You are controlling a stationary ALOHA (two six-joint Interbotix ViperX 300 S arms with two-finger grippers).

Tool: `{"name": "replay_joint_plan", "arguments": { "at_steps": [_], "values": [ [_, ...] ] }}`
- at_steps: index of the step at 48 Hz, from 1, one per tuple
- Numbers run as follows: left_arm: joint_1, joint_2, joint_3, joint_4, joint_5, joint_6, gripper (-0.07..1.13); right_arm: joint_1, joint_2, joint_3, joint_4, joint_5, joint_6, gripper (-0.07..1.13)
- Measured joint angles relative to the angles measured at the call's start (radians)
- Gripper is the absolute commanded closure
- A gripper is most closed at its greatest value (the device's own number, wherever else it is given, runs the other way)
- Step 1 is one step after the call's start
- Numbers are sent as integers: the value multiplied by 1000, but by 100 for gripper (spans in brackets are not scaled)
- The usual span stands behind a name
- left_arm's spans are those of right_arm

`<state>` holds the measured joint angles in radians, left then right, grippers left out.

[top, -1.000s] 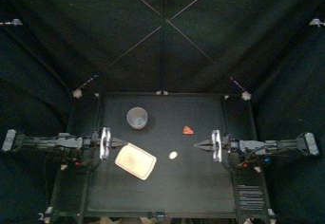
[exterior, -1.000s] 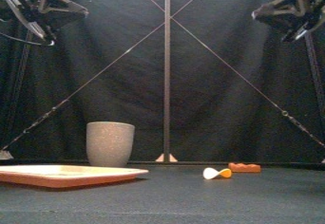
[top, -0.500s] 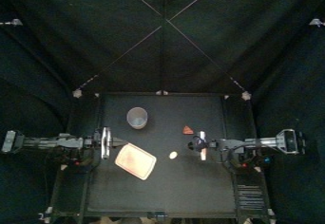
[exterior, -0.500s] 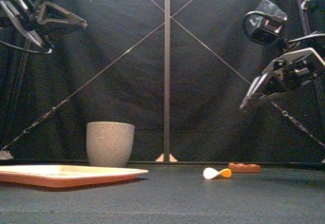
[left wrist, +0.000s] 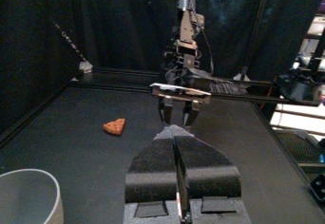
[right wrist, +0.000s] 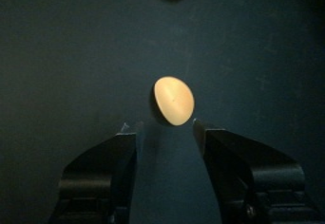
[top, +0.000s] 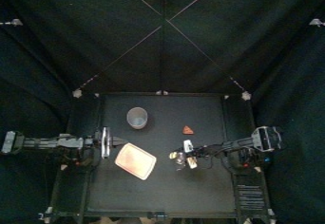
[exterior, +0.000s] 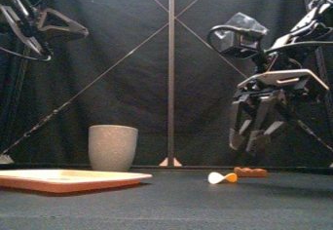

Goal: Pick the chip then place it in the grey bowl
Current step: Pick the chip

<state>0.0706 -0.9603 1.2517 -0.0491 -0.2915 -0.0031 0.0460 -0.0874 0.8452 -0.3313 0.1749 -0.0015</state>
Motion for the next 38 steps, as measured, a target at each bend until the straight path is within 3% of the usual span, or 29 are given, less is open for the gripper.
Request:
{"name": "replay_joint_plan", "arguments": {
  "at_steps": [11,38],
  "values": [
    [6,0,12,-8,2,0,103,21,103,-103,-75,189,9,23],
    [12,-2,35,-31,2,0,103,41,207,-181,-69,166,11,40]
  ]
}}
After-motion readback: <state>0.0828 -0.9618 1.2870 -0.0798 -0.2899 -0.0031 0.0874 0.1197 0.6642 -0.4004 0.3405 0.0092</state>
